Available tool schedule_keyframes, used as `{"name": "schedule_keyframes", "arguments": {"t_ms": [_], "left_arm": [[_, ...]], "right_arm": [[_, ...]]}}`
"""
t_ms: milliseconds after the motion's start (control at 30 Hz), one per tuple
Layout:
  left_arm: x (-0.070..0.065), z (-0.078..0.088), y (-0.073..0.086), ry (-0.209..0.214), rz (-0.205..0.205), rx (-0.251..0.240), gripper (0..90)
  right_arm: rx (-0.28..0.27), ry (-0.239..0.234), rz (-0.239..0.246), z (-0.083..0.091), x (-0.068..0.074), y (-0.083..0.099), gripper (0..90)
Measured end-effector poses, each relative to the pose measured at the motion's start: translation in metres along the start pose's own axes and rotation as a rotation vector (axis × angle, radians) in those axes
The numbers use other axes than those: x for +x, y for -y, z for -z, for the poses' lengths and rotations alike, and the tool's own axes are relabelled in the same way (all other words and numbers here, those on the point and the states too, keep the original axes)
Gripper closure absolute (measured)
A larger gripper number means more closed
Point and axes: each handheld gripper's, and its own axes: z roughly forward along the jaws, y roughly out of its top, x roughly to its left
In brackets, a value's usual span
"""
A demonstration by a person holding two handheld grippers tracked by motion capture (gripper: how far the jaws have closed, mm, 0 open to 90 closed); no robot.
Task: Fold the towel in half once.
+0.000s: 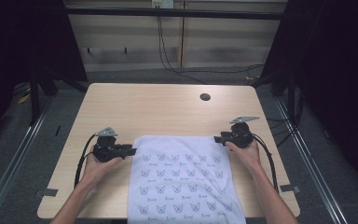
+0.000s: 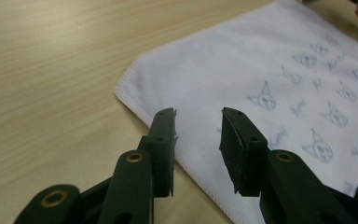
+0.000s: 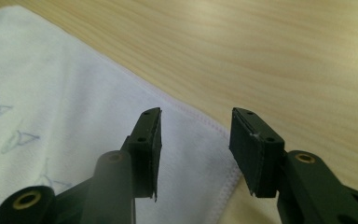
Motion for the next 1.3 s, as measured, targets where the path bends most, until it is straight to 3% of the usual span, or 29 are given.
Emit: {"name": "schedule_keyframes", "arguments": {"t_ms": [100, 167, 233, 300, 333, 400, 467, 567, 633, 733, 800, 1167, 1200, 1300], "left_arm": [[0.006, -0.003, -0.005, 0.014, 0.055, -0.017, 64.4], [0.009, -0.004, -0.009, -0.024, 0.027, -0.009, 62.9], [0.015, -0.006, -0.013, -0.036, 0.059, -0.032, 61.9], [0.018, -0.011, -0.019, -0.044, 0.060, -0.019, 58.5], [0.021, -0.014, -0.020, -0.031, 0.072, -0.035, 57.5], [0.020, -0.019, -0.022, -0.063, 0.039, -0.006, 57.4], [0.019, -0.021, -0.022, -0.051, 0.019, 0.000, 57.0], [0.018, -0.021, -0.024, -0.061, -0.011, 0.007, 55.8], [0.022, -0.023, -0.024, -0.060, 0.007, -0.007, 55.6], [0.025, -0.027, -0.024, -0.073, 0.010, 0.008, 55.6], [0.021, -0.030, -0.023, -0.116, -0.027, 0.030, 55.4], [0.019, -0.042, -0.022, -0.068, -0.049, 0.080, 52.0], [0.017, -0.043, -0.021, -0.088, -0.053, 0.075, 54.2], [0.014, -0.046, -0.022, -0.065, -0.052, 0.074, 60.3]], "right_arm": [[0.033, 0.009, 0.004, -0.004, -0.002, 0.001, 50.6], [0.035, 0.031, 0.002, -0.006, -0.003, 0.002, 49.7], [0.027, 0.039, 0.006, -0.007, -0.004, 0.003, 50.0], [0.026, 0.045, 0.004, -0.008, -0.003, 0.003, 51.0], [0.023, 0.035, -0.008, -0.008, -0.002, 0.004, 53.7], [0.024, 0.006, 0.011, -0.009, 0.001, 0.004, 65.0], [0.037, -0.015, 0.018, -0.009, 0.005, 0.004, 78.3], [0.027, -0.041, 0.008, -0.010, 0.005, 0.004, 85.7], [0.005, -0.055, -0.006, -0.006, 0.003, 0.003, 86.5], [-0.007, -0.069, -0.007, -0.003, 0.004, 0.002, 86.7], [-0.012, -0.077, -0.003, -0.001, 0.005, 0.002, 86.7], [-0.016, -0.093, -0.023, 0.000, 0.002, 0.005, 85.9], [-0.014, -0.093, -0.026, 0.000, 0.002, 0.006, 85.9], [-0.012, -0.101, -0.030, 0.000, 0.002, 0.006, 85.3]]}}
